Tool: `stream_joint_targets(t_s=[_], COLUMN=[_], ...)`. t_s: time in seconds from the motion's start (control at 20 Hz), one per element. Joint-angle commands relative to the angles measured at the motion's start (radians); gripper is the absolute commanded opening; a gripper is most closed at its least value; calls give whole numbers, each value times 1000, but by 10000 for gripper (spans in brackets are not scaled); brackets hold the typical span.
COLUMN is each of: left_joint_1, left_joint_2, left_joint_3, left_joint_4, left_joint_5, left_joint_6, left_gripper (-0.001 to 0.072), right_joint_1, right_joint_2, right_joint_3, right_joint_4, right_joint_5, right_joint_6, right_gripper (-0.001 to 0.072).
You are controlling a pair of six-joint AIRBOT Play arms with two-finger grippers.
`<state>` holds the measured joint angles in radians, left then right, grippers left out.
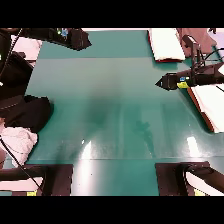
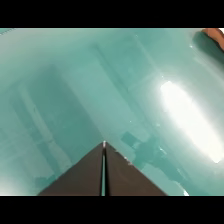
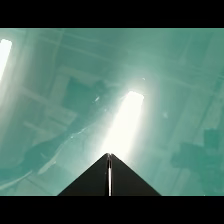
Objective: Fold the shirts.
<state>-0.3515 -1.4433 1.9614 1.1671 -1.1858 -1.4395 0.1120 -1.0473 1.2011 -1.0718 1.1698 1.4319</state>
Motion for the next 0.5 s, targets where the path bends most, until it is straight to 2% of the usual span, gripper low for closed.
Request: stream_joint_targets(t_s=[0.0, 0.1, 0.15, 0.35, 0.45], left_joint_1=[0, 0, 11, 148, 253], left_joint_2=[0, 0, 3, 59, 75], left_joint_3=[0, 0, 4, 9, -18], left_joint_4=[0, 8, 34, 313, 340], left_joint_5=[2, 69, 58, -219, -282], left_joint_6=[-1, 1, 0, 1, 1], left_gripper=[27, 27, 27, 27, 27], right_joint_1=[1, 1, 1, 1, 1], right_joint_2=[0, 0, 0, 0, 0], right_joint_3=[1, 1, 1, 0, 0], right_joint_4=[0, 0, 0, 0, 0], right_joint_5=[8, 11, 11, 9, 8], right_joint_6=[0, 0, 0, 0, 0], right_gripper=[23, 23, 23, 23, 23])
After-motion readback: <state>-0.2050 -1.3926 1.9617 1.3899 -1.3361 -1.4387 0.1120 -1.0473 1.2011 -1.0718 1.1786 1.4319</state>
